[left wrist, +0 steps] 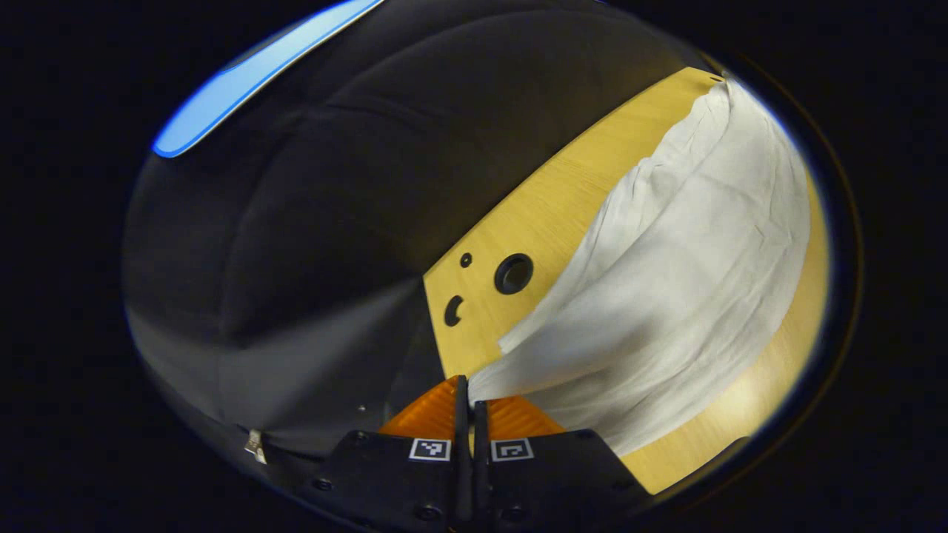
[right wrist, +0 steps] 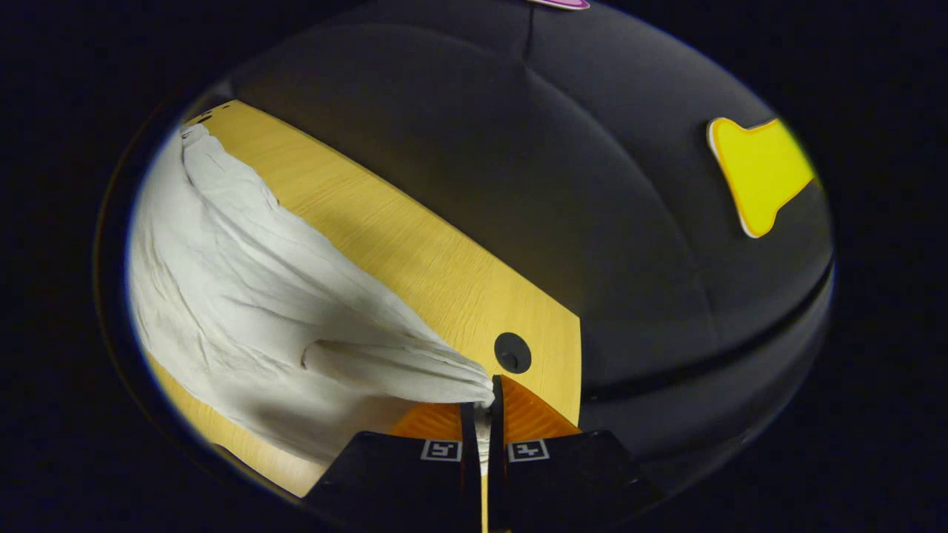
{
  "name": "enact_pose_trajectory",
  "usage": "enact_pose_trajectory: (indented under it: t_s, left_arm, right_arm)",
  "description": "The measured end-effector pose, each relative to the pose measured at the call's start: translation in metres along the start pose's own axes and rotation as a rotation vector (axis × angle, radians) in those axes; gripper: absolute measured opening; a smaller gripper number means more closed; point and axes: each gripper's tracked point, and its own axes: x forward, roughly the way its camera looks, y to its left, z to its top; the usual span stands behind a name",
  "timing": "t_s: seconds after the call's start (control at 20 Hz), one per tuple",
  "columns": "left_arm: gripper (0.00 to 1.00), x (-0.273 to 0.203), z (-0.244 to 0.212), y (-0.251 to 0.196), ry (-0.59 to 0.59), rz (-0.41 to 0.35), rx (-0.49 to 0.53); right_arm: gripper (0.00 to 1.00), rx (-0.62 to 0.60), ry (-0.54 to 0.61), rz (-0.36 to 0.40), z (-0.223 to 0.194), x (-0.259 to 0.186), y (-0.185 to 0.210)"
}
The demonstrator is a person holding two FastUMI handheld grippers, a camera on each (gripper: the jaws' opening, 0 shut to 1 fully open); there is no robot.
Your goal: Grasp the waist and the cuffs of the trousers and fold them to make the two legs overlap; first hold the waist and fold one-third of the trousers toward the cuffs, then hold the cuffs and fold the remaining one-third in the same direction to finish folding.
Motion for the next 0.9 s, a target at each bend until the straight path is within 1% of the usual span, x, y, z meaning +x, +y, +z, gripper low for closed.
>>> enact_pose_trajectory:
  t_s: [0.1, 0.15, 0.2, 0.25, 0.3, 0.35, 0.45, 0.5, 0.55, 0.7, 0.9]
  left_arm:
    - [0.06, 0.002, 0.004, -0.002, -0.030, 0.021, -0.059]
    - [0.06, 0.003, 0.003, -0.007, -0.033, 0.008, -0.084]
    - [0.06, 0.001, 0.000, -0.018, -0.027, -0.034, -0.113]
    - [0.20, -0.002, -0.002, -0.028, -0.025, -0.069, -0.146]
    - [0.34, -0.006, -0.004, -0.032, -0.028, -0.080, -0.182]
    - [0.48, -0.008, -0.005, -0.032, -0.043, -0.073, -0.222]
    - [0.81, -0.023, -0.004, -0.031, -0.079, -0.059, -0.316]
    - [0.87, -0.033, -0.004, -0.030, -0.104, -0.048, -0.360]
    - [0.97, -0.046, -0.002, -0.025, -0.127, -0.034, -0.393]
    - [0.98, -0.078, 0.005, -0.020, -0.198, -0.003, -0.482]
    - [0.98, -0.147, 0.014, -0.025, -0.285, 0.010, -0.609]
  right_arm:
    - [0.09, 0.092, 0.010, 0.014, -0.005, 0.004, 0.003]
    - [0.14, 0.156, 0.012, 0.017, -0.004, 0.003, 0.004]
    - [0.17, 0.225, 0.010, 0.031, -0.003, 0.005, 0.005]
    - [0.29, 0.289, 0.019, 0.042, -0.004, 0.006, 0.005]
    - [0.31, 0.351, 0.020, 0.069, -0.003, 0.001, 0.007]
    - [0.29, 0.425, 0.007, 0.100, 0.002, -0.005, 0.011]
    - [0.71, 0.562, -0.017, 0.128, -0.002, -0.012, 0.017]
    - [0.92, 0.626, -0.035, 0.133, 0.003, -0.023, 0.012]
    - [0.98, 0.681, -0.057, 0.130, 0.002, -0.028, 0.009]
    - [0.98, 0.775, -0.114, 0.083, -0.006, -0.052, -0.005]
    - [0.99, 0.873, -0.151, 0.054, -0.018, -0.071, -0.007]
